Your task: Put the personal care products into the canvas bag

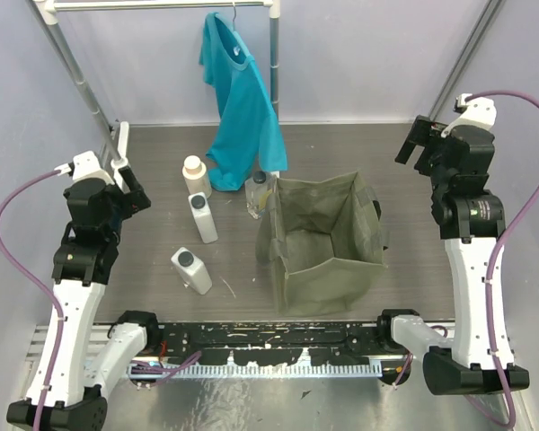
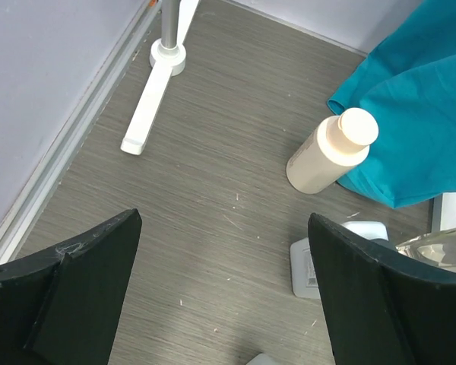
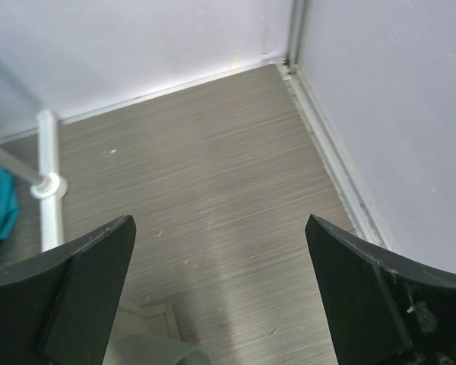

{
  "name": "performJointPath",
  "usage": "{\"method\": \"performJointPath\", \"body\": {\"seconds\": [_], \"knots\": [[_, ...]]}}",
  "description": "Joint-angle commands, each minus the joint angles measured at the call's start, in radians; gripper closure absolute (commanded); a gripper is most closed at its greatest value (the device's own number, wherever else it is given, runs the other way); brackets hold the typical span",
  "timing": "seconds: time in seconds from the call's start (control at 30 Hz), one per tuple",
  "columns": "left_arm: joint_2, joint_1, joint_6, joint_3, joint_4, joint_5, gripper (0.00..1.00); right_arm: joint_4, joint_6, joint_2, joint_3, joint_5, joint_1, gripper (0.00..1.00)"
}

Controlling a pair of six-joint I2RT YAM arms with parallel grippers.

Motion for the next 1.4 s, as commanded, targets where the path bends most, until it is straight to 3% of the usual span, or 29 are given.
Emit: {"method": "performJointPath", "body": {"seconds": [0.0,0.2,0.27,0.33,0.43,0.6,0.77,0.93,1.37], "knots": [[0.067,-0.003,-0.011,0.057,0.022,0.008,0.02,-0.109,-0.022,0.045,0.114,-0.177,0.007,0.0],[0.234,-0.004,0.077,0.247,0.091,-0.153,0.02,-0.209,-0.038,0.109,0.205,-0.269,0.007,0.0],[0.248,-0.004,0.203,0.262,0.146,-0.031,0.02,-0.23,-0.042,0.114,0.208,-0.279,0.009,0.0],[0.247,-0.003,0.303,0.257,0.172,0.189,0.02,-0.251,-0.039,0.115,0.206,-0.292,0.009,0.0],[0.27,-0.003,0.27,0.253,0.177,0.259,0.02,-0.321,-0.026,0.137,0.23,-0.309,0.012,0.0],[0.513,-0.003,0.189,0.489,-0.139,0.314,0.02,-0.5,-0.01,0.213,0.356,-0.297,0.039,0.0],[0.696,-0.003,0.032,0.669,-0.291,0.33,0.02,-0.597,0.004,0.225,0.416,-0.267,0.053,0.0],[0.892,-0.016,-0.022,0.88,-0.489,0.338,0.02,-0.619,0.036,0.198,0.384,-0.303,0.056,0.0],[1.156,-0.073,-0.061,0.928,-0.455,0.302,0.02,-0.639,0.06,0.172,0.299,-0.325,0.071,0.0]]}}
